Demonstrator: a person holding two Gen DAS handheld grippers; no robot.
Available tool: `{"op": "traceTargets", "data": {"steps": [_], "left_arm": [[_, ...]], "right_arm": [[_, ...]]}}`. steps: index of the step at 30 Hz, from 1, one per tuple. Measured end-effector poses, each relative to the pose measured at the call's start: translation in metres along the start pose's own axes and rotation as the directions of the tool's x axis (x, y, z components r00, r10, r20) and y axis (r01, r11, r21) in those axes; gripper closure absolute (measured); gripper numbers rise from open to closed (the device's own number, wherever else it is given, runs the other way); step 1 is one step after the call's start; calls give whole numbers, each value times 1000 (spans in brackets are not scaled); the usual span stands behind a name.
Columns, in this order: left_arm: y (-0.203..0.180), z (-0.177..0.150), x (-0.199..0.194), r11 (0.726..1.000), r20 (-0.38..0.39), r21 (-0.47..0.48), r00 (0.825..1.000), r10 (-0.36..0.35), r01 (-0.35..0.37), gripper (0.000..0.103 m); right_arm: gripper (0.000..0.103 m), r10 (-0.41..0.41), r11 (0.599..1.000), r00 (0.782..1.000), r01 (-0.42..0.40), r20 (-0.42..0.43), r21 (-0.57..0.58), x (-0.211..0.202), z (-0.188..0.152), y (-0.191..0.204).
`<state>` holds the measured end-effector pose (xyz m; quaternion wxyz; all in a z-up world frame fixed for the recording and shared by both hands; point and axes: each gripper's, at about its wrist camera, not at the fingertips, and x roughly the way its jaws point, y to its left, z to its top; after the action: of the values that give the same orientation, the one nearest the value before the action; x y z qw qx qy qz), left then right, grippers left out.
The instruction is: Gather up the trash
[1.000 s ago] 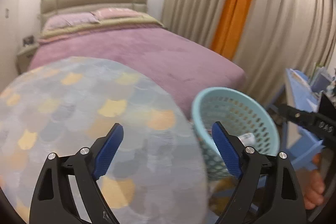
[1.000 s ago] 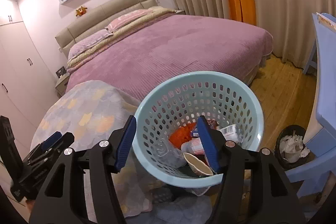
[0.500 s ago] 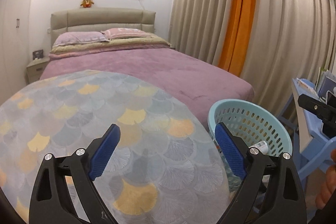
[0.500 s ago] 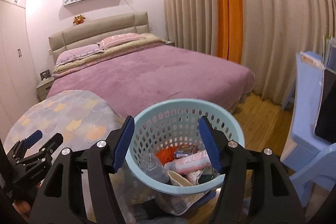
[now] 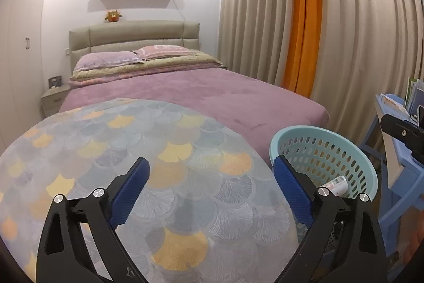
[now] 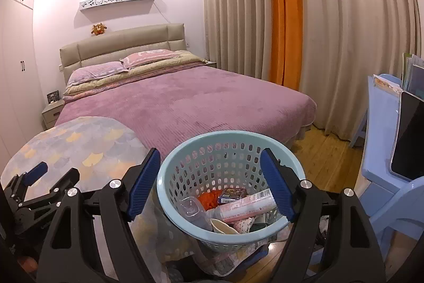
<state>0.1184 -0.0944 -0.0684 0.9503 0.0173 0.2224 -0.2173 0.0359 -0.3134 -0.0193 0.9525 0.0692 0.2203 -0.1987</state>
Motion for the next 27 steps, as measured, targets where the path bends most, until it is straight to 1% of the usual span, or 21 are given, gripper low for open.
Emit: {"op": "traceTargets", "data": {"steps": [6, 13, 24, 27], "left_arm": [[1, -1, 2, 1000, -11, -3, 1000, 2, -2, 10], [-2, -2, 2, 1000, -13, 18, 1000, 19, -19, 10], [8, -1, 4, 999, -28, -31, 1000, 12, -13, 10], [7, -1, 4, 1000, -28, -28, 1000, 13, -14, 10]], "right_arm": [[29, -5, 1000, 1000, 5, -11, 7, 4, -3, -4], [29, -4, 1000, 1000, 5, -26, 13, 14, -9, -7], [29, -9, 1000, 999, 9, -44, 5, 26, -13, -3], [29, -8, 1000, 999, 9, -45, 7, 27, -13, -4]]}}
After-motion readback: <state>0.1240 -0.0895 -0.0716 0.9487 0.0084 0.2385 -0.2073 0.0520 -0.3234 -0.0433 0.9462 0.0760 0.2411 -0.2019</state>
